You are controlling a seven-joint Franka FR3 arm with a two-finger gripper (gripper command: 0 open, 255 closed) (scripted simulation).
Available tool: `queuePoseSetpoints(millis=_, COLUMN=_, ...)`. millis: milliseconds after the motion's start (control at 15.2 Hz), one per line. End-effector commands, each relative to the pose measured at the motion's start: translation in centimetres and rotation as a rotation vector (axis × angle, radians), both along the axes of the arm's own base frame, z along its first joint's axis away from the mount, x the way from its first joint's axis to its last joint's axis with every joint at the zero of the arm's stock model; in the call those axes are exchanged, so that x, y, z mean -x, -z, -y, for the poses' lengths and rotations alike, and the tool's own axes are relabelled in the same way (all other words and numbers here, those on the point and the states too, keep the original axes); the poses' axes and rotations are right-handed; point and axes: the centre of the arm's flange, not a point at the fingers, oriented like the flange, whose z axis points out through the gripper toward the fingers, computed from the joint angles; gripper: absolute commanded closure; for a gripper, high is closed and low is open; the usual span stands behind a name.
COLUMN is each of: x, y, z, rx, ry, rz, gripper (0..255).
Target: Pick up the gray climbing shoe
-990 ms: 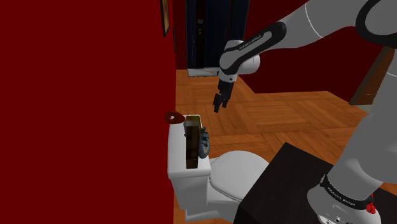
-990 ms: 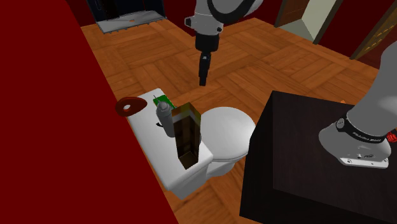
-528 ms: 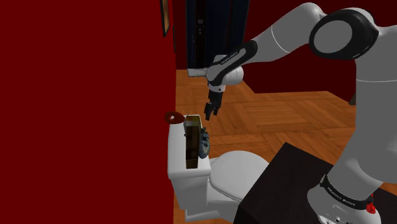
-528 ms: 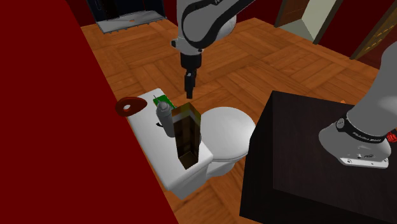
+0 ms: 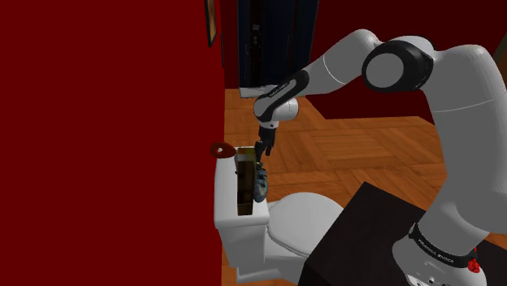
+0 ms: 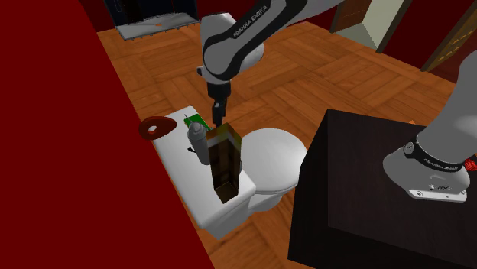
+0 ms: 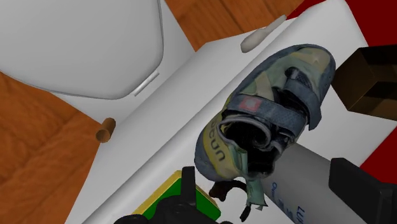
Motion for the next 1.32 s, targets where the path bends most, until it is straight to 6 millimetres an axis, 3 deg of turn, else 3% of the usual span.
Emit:
queuePoseSetpoints(millis=0, x=-0.1, y=1.3, z=-0.1, rx=0.000, ry=0.000, rz=0.000, gripper=0)
queuePoseSetpoints(millis=132, x=-0.1, y=2.6, z=-0.1, rx=0.000, ry=0.000, rz=0.000, gripper=0)
queuePoseSetpoints(millis=264, x=-0.1, y=2.6, z=-0.1, rx=0.000, ry=0.000, rz=0.000, gripper=0)
queuePoseSetpoints(millis=330, x=-0.1, y=2.6, z=-0.1, rx=0.000, ry=0.000, rz=0.000, gripper=255)
queuePoseSetpoints(millis=924, x=-0.1, y=2.6, z=-0.1, rx=0.000, ry=0.000, rz=0.000, gripper=255)
queuePoseSetpoints(millis=1254, x=-0.1, y=0.0, z=-0.1, rx=0.000, ry=0.000, rz=0.000, gripper=255)
